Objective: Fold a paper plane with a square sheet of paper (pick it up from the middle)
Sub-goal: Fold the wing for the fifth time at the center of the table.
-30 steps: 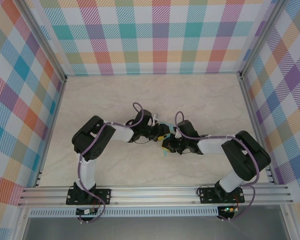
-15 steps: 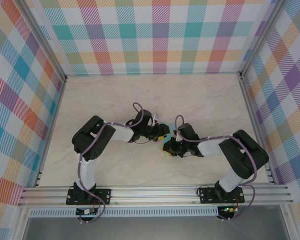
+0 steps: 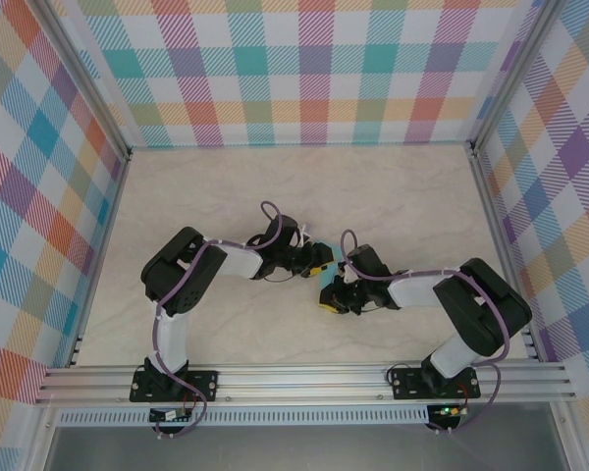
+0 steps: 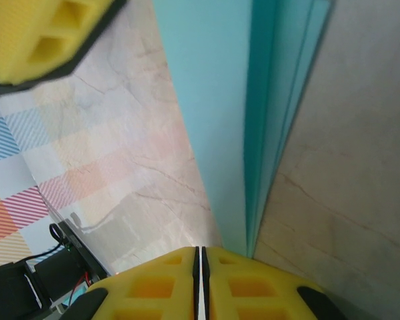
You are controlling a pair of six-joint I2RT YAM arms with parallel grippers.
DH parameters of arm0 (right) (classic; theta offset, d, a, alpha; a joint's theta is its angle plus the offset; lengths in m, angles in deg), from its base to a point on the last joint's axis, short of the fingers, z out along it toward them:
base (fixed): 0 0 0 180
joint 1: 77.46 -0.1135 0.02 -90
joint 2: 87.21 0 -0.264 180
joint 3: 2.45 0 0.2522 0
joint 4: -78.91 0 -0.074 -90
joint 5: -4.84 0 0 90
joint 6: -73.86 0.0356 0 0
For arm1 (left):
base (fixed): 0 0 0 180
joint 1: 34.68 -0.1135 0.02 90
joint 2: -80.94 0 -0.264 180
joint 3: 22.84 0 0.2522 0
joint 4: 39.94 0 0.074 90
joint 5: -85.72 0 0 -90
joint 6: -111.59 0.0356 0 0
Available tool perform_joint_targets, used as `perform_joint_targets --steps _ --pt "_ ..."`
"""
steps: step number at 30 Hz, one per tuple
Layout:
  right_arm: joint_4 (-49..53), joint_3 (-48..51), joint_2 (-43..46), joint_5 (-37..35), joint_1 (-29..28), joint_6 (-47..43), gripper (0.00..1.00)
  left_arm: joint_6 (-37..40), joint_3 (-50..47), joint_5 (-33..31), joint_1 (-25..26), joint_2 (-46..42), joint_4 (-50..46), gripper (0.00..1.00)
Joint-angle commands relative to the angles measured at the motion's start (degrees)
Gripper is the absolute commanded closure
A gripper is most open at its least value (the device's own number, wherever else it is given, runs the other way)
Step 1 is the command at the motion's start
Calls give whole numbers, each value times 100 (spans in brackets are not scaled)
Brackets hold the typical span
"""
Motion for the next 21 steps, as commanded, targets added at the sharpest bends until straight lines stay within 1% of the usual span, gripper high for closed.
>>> perform_joint_targets --steps 1,5,8,10,15,19,21 --pt "591 132 188 174 -102 -155 87 71 -35 -243 -14 324 -697 52" --pt "451 -59 558 -140 -85 -2 88 93 -25 -211 -20 316 -728 52" --pt "-21 -70 805 -433 -32 322 88 107 -23 -211 -16 307 -733 52" --pt "-138 -151 846 -592 -15 447 87 104 -16 -203 -15 310 -734 52" --pt "-88 -429 434 -963 54 520 87 101 26 -171 -14 337 -724 52" --pt "-554 -386 13 -909 158 640 87 98 39 -152 -16 343 -726 52" --pt "-421 -422 -112 -998 171 584 88 106 27 -149 -14 338 -724 52"
